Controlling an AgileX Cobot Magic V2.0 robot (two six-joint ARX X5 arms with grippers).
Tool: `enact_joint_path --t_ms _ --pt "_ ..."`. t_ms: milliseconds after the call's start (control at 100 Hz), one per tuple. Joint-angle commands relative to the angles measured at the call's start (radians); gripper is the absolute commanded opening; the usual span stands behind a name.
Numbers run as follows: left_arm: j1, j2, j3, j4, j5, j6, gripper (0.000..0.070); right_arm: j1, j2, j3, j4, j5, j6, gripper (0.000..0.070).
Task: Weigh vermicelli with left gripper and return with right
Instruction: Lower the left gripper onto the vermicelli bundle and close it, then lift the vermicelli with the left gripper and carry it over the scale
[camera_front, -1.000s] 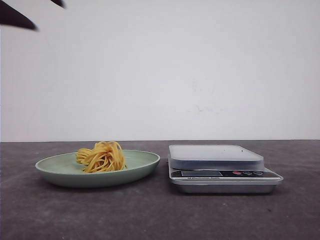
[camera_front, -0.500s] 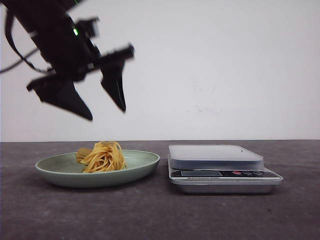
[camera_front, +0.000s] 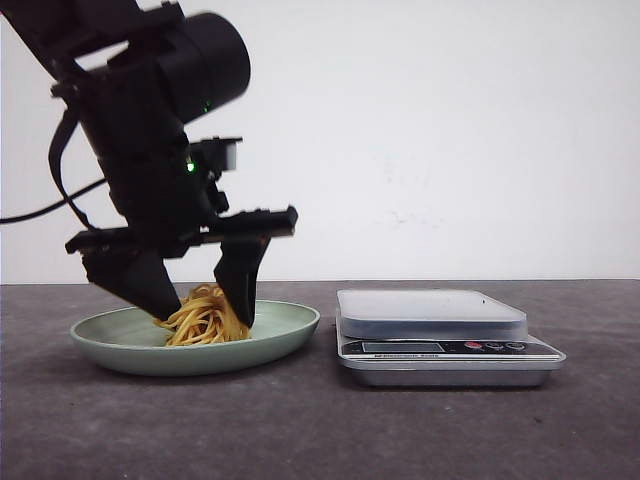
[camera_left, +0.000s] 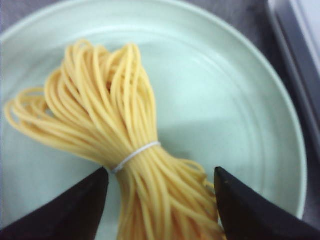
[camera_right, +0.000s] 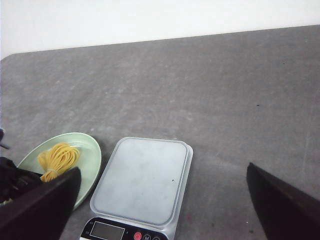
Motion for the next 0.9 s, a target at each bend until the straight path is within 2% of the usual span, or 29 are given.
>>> enact_joint_path --t_ms 0,40,80,220,540,630,770,890 --pt "-0.008 0.026 0.023 0.000 -0.007 -0.001 0.0387 0.006 0.003 0.014 0.008 0.000 -0.014 0.0673" --pt "-0.008 0.031 0.023 0.000 -0.007 -0.001 0.0370 0.006 0.003 0.014 0.008 0.000 -0.014 0.0673" --pt "-0.008 0.036 0.023 -0.002 -0.004 -0.001 0.0314 0.006 0.003 0.014 0.008 0.000 -0.014 0.0673" --pt "-0.008 0.041 0.023 0.000 0.004 0.000 0.0003 0.006 0.003 0.014 0.004 0.000 -0.014 0.0673" --pt "-0.013 -0.058 0.038 -0.002 0.023 0.000 0.0003 0.006 0.002 0.014 -0.006 0.000 -0.014 0.0673" --pt "-0.018 -0.132 0.038 0.026 0.076 -0.002 0.0003 0.006 0.002 0.014 -0.008 0.000 -0.014 0.0673" --pt "-0.045 -0.206 0.076 0.093 0.214 -0.025 0.0003 0.006 0.002 0.014 -0.009 0.000 -0.013 0.0673" --pt "-0.088 -0.201 0.146 0.132 0.273 -0.027 0.0003 0.006 0.002 0.014 -0.009 0.000 -0.010 0.0673"
